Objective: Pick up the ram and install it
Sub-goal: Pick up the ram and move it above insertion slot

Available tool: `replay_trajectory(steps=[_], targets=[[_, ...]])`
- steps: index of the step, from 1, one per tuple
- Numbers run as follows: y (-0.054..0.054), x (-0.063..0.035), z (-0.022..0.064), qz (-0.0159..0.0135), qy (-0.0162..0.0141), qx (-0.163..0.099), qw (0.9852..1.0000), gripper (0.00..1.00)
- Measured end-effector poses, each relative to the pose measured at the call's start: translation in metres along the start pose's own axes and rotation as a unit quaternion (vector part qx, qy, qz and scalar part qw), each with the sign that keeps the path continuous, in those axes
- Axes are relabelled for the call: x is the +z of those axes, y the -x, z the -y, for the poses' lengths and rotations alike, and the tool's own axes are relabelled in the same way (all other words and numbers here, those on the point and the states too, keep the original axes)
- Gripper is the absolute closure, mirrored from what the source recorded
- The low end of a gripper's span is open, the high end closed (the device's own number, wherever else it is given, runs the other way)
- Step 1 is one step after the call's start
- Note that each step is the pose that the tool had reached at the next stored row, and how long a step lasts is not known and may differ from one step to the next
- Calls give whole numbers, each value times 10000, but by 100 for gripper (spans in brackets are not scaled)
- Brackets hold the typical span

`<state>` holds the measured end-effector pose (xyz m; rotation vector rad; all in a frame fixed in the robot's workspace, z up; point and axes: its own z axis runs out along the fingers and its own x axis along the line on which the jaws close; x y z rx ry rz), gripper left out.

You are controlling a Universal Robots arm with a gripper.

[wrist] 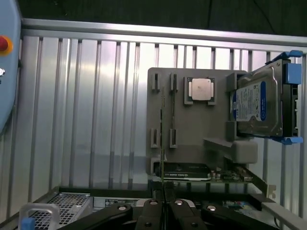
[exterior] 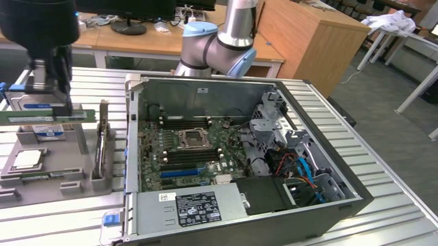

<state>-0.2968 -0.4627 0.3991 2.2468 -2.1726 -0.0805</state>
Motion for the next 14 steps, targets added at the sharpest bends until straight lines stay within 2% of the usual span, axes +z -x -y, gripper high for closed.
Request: replay_trajectory(steps=[14], targets=[[-17,-23,505,-5,11,-130,9999,88]])
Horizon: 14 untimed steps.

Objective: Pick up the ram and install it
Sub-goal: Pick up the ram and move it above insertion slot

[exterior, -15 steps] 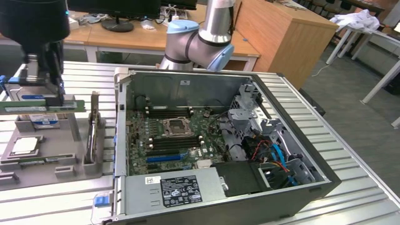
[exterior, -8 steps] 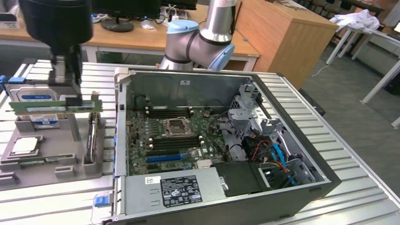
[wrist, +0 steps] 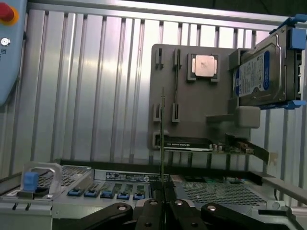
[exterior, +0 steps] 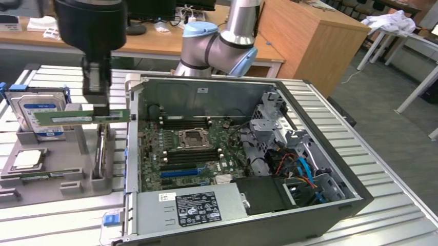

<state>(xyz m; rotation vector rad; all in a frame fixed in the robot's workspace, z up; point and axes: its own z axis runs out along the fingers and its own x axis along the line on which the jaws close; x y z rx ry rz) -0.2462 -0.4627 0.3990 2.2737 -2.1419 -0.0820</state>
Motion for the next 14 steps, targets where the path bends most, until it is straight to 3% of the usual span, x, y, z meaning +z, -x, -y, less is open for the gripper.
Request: replay_trajectory(steps=[14], targets=[[-30,-26,515,-6,12,-134,9999,88]])
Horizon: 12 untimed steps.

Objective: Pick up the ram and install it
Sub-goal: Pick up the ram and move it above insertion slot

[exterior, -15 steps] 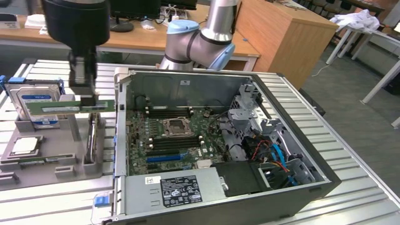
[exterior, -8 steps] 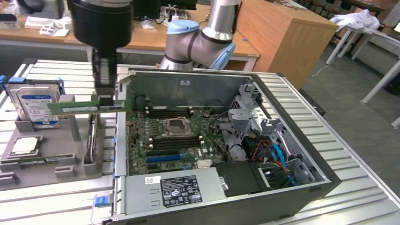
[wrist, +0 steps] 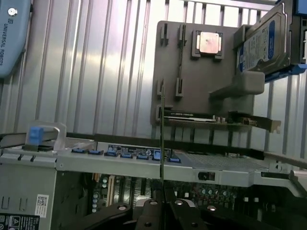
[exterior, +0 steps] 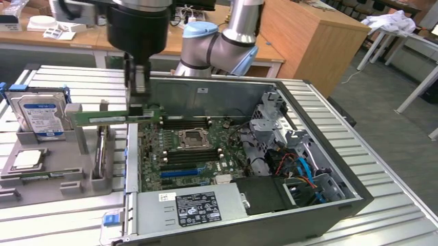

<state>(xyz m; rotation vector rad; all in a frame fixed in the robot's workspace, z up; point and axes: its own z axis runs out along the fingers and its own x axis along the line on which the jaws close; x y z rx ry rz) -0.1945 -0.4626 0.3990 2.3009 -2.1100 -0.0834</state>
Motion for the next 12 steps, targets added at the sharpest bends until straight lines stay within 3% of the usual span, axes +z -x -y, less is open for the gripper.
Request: replay_trajectory(steps=[10,12], targets=[[-32,-20,373,-4,7,-87,10000,88],[-36,-22,412,-5,8,-92,10000,88]])
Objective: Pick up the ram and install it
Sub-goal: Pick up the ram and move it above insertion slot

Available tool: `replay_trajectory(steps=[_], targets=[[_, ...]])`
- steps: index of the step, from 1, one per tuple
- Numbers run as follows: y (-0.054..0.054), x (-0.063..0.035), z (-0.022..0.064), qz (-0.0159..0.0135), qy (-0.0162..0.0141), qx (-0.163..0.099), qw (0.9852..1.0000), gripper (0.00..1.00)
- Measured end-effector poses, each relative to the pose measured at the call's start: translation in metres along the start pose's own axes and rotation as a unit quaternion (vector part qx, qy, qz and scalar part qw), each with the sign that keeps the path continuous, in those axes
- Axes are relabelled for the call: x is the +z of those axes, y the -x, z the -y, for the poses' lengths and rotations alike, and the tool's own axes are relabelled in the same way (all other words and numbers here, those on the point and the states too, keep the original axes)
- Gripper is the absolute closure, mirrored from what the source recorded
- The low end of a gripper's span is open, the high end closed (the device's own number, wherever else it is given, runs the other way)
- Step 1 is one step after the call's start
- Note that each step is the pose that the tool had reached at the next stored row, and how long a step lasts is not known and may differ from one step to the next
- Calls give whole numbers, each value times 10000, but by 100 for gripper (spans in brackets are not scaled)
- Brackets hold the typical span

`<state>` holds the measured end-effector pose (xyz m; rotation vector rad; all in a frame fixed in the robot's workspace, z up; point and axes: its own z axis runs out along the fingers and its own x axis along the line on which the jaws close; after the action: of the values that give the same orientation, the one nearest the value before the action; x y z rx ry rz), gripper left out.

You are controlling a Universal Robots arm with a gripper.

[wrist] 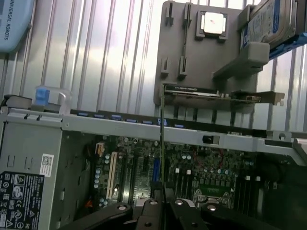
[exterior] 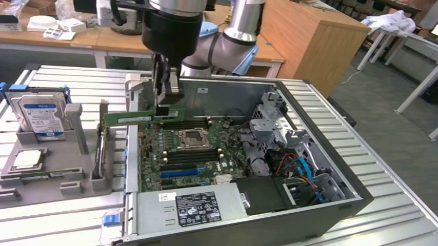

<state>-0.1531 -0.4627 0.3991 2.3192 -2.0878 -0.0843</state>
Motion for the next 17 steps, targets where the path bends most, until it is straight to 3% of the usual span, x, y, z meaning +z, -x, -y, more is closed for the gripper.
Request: replay_trajectory(steps=[11,17], targets=[[-7,-3,70,6,-3,106,9999,88],[-24,-12,235,6,-3,118,9999,88]])
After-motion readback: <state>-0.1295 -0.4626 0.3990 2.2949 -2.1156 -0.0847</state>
